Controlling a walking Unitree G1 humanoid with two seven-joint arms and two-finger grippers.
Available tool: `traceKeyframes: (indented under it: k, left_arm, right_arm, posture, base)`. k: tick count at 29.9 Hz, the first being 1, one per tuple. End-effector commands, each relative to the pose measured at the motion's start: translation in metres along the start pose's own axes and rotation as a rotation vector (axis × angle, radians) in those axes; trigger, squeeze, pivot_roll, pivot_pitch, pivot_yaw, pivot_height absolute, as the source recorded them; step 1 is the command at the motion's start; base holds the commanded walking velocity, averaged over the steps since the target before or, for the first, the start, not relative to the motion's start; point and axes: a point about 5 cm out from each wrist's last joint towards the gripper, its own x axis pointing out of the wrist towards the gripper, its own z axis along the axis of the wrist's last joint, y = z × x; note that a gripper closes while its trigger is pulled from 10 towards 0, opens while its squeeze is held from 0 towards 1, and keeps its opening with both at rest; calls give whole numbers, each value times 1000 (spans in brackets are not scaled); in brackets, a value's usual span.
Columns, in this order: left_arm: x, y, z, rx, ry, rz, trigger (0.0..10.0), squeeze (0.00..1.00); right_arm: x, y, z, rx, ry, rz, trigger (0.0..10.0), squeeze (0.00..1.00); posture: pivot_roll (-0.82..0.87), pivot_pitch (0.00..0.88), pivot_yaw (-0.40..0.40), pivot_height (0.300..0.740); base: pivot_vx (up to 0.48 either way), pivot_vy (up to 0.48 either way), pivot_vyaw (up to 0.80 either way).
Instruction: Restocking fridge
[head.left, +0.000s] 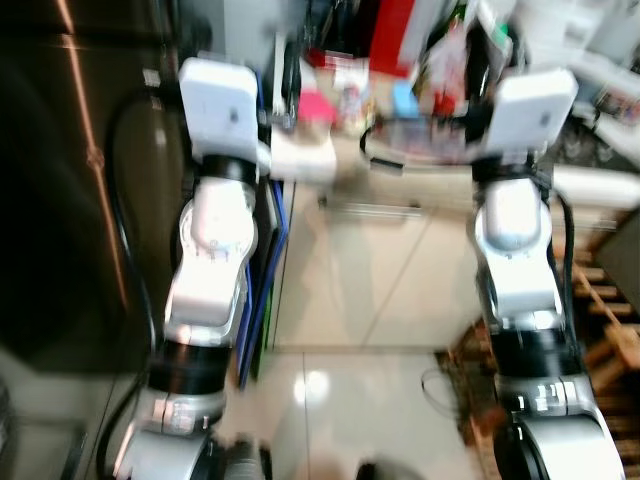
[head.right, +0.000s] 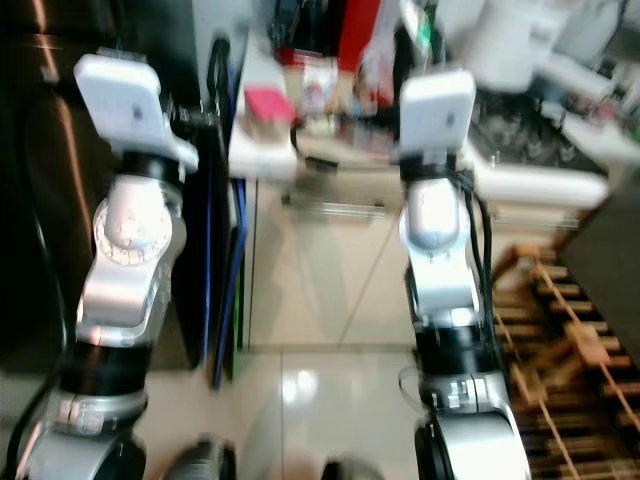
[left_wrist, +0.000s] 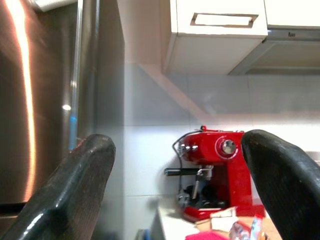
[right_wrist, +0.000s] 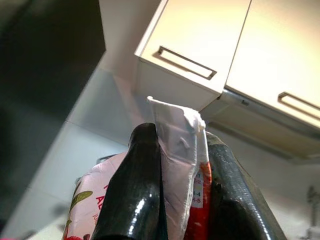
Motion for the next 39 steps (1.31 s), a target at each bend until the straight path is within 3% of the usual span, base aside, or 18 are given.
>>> traceKeyframes:
  k: [1, 9, 13, 14, 15, 17, 19, 21, 22, 24, 25, 27, 28, 29, 30, 31, 32, 39]
  left_arm:
    - [2, -8, 6, -5, -23, -15, 10000, 0]
    - [2, -9, 5, -8, -21, -14, 10000, 0]
    - [-6, -17, -33, -29, 161, -66, 10000, 0]
    - [-6, -17, -33, -29, 161, -66, 10000, 0]
    - [-10, -22, -48, -67, 234, -96, 10000, 0]
    - [-35, -36, -100, -148, 519, -191, 10000, 0]
    - [-35, -36, -100, -148, 519, -191, 10000, 0]
    - [-78, -43, -154, -173, 864, -217, 10000, 0]
    - [-78, -43, -154, -173, 864, -217, 10000, 0]
    - [-121, -47, -182, -135, 1103, -245, 10000, 0]
    - [-121, -47, -182, -135, 1103, -245, 10000, 0]
    - [-184, -52, -200, -190, 1413, -229, 10000, 0]
    - [-203, -54, -203, -222, 1508, -211, 10000, 0]
    - [-203, -54, -203, -222, 1508, -211, 10000, 0]
    - [-253, -48, -205, -122, 1699, -233, 10000, 0]
    - [-253, -48, -205, -122, 1699, -233, 10000, 0]
    - [-279, -46, -203, -70, 1781, -270, 10000, 0]
    - [-285, -55, -200, -91, 1827, -374, 10000, 0]
  right_arm:
    - [1, -5, 0, -2, -2, -11, 10000, 0]
    - [-3, -2, -6, 37, 41, 8, 10000, 0]
    - [-34, 14, -64, 233, 410, 63, 10000, 0]
    - [-34, 14, -64, 233, 410, 63, 10000, 0]
    - [-45, 17, -79, 268, 509, 68, 10000, 0]
    - [-76, 20, -118, 344, 777, 7, 10000, 0]
    - [-76, 20, -118, 344, 777, 7, 10000, 0]
    - [-121, 31, -152, 343, 1089, 17, 10000, 0]
    - [-121, 31, -152, 343, 1089, 17, 10000, 0]
    - [-168, 44, -167, 377, 1347, 56, 10000, 0]
    - [-168, 44, -167, 377, 1347, 56, 10000, 0]
    - [-227, 51, -171, 369, 1616, 77, 10000, 0]
    - [-242, 51, -170, 363, 1680, 68, 10000, 0]
    - [-242, 51, -170, 363, 1680, 68, 10000, 0]
    - [-278, 54, -165, 290, 1805, 151, 10000, 0]
    - [-278, 54, -165, 290, 1805, 151, 10000, 0]
    - [-306, 55, -159, 227, 1907, 241, 10000, 0]
    - [-306, 54, -159, 276, 1934, 268, 10000, 0]
  posture:
    - [-46, 0, -73, 740]
    - [-47, 0, -75, 740]
    - [-45, 0, -76, 740]
    - [-45, 0, -76, 740]
    - [-38, 0, -74, 740]
    - [-34, 0, -67, 740]
    - [-34, 0, -67, 740]
    - [-42, 0, -43, 740]
    - [-42, 0, -43, 740]
    - [-57, 0, -24, 740]
    - [-57, 0, -24, 740]
    - [-59, 0, -22, 740]
    - [-59, 0, -22, 740]
    - [-59, 0, -22, 740]
    - [-84, 0, -32, 740]
    - [-84, 0, -32, 740]
    - [-91, 0, -39, 740]
    - [-84, 0, -34, 740]
  base:
    - [-259, 0, 0]
    - [-260, 0, 0]
    - [0, 0, 0]
    - [0, 0, 0]
    - [0, 0, 0]
    - [0, 0, 0]
    - [0, 0, 0]
    - [0, 0, 0]
    - [0, 0, 0]
    - [0, 0, 0]
    - [0, 0, 0]
    - [0, 0, 0]
    - [0, 0, 0]
    - [0, 0, 0]
    - [0, 0, 0]
    - [0, 0, 0]
    - [0, 0, 0]
    - [0, 0, 0]
